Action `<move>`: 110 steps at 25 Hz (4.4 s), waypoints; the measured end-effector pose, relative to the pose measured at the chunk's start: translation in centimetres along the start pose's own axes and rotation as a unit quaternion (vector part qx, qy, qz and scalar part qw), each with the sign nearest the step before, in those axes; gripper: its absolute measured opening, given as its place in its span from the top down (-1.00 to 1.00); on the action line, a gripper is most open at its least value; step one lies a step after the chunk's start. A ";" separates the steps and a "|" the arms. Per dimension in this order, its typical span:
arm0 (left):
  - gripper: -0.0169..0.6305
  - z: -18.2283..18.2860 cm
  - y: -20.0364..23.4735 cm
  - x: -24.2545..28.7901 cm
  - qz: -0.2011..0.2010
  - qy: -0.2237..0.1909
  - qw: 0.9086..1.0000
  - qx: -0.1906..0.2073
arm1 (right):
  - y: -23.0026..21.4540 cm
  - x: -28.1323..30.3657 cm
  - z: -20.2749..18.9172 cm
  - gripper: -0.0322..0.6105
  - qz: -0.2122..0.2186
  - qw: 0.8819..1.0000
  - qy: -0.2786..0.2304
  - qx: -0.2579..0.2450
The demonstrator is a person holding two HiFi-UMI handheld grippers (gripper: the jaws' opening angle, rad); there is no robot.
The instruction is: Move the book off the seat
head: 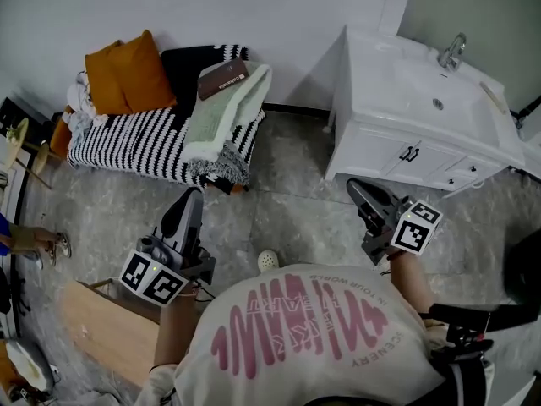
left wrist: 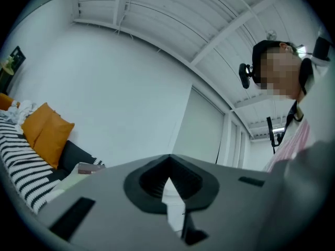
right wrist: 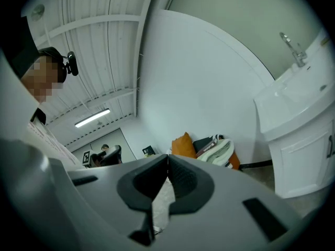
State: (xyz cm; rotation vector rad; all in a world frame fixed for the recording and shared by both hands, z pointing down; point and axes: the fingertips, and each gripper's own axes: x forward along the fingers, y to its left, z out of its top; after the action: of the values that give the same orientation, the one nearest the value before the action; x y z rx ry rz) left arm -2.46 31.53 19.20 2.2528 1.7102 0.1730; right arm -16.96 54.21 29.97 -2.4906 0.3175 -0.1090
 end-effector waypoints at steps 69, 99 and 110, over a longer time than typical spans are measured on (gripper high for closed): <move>0.92 7.6 29.4 0.0 0.330 -0.025 0.944 0.020 | -13.8 39.3 1.8 0.86 0.123 0.976 0.140 0.112; 0.92 6.2 36.0 5.4 0.467 -0.003 0.884 0.015 | -36.9 53.4 -1.4 0.07 0.051 0.901 0.119 0.414; 0.92 6.8 35.7 6.5 0.492 -0.003 0.870 0.019 | -39.1 54.7 -4.7 -0.03 0.038 0.862 0.158 0.480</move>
State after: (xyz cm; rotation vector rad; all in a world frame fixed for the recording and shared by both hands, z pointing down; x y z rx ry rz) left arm 34.03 28.02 23.38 2.9146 0.3948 0.3394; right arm 43.13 68.28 57.10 -1.4548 0.3761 -0.5133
